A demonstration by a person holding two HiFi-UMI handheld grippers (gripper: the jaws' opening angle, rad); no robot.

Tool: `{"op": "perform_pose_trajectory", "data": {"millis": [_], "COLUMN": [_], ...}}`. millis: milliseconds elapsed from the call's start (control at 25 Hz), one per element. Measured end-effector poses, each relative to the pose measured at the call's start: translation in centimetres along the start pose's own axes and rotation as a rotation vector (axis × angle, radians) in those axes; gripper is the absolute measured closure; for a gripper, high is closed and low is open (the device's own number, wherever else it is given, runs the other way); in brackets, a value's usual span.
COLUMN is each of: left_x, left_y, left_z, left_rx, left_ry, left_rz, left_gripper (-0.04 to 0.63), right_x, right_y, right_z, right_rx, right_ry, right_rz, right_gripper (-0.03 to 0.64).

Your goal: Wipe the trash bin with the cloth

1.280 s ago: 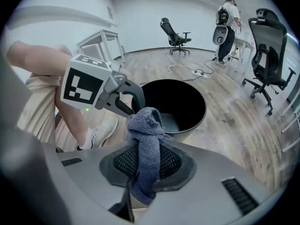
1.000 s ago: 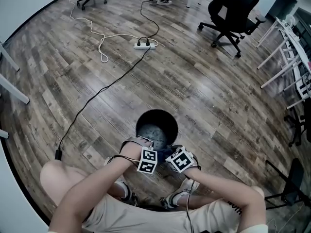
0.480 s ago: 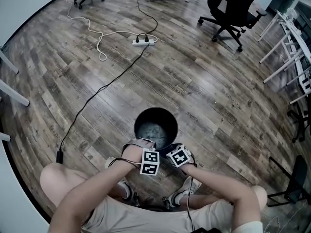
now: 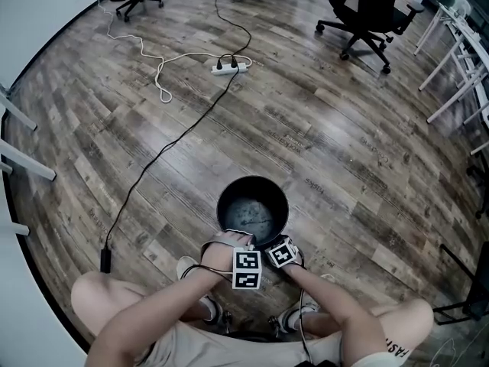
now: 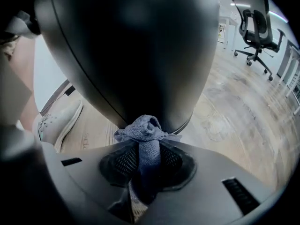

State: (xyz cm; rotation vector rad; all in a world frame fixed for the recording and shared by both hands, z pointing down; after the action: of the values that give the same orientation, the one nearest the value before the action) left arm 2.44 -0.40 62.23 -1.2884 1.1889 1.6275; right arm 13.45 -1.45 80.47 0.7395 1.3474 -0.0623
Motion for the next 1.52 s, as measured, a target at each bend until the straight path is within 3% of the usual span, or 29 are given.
{"op": "perform_pose_trajectory", "data": {"millis": [160,360,480,560,720,960,1160,1320,1400,1520], "left_x": [0.0,-0.1,0.2,0.8,2.2,2.7,1.8,0.2,0.0,-0.1], "left_y": [0.0,-0.3,-0.1,0.0,0.1,2.4,4.5,4.5,4.4,4.2], "left_z": [-0.3,-0.1,-0.4,-0.7,-0.5,-0.2,0.1,0.4,0.4,0.6], "left_rx": [0.035,0.061,0.106,0.123,0.028,-0.16,-0.184,-0.24,-0.259,-0.296], "left_ry": [-0.006,0.008,0.051,0.079,0.105,0.097,0.076,0.009,-0.019,-0.01], "left_rz": [-0.006,0.001,0.056,0.105,0.096,-0.021,-0.049,-0.088,-0.114,-0.112], "left_gripper": [0.552,0.552,0.552,0.547,0.481,0.456,0.456,0.457,0.503,0.521], "right_x": [-1.0,2.3,5.0,7.3,11.6,18.1,21.1,20.4,19.3,17.5], "right_y": [0.1,-0.3,-1.0,-1.7,-2.8,-5.3,-7.4,-8.2,-8.4,-8.4], "right_z": [0.4,1.0,1.0,1.0,0.6,0.2,-1.6,-2.0,-1.9,-1.6], "right_rx": [-0.058,-0.123,-0.223,-0.231,-0.149,-0.119,-0.058,-0.008,0.012,0.01], "right_ry": [-0.092,-0.123,-0.146,-0.162,-0.13,-0.079,-0.08,-0.047,-0.028,-0.012], "right_rz": [0.051,-0.014,-0.026,-0.029,-0.032,0.011,0.042,0.04,0.04,0.029], "right_gripper": [0.534,0.534,0.534,0.534,0.534,0.534,0.534,0.534,0.534,0.534]}}
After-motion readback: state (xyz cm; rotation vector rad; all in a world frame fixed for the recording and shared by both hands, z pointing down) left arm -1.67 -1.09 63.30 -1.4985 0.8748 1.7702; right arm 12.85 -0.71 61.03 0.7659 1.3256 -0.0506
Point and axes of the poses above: the fingertips, and each gripper's own axes: x backward along the fingers, z to its right, y out of its underside, the point moved 9 cm from there along x, backward along the fingers, and after that the axes turned 7 degrees about y, right-handed, at the moved point
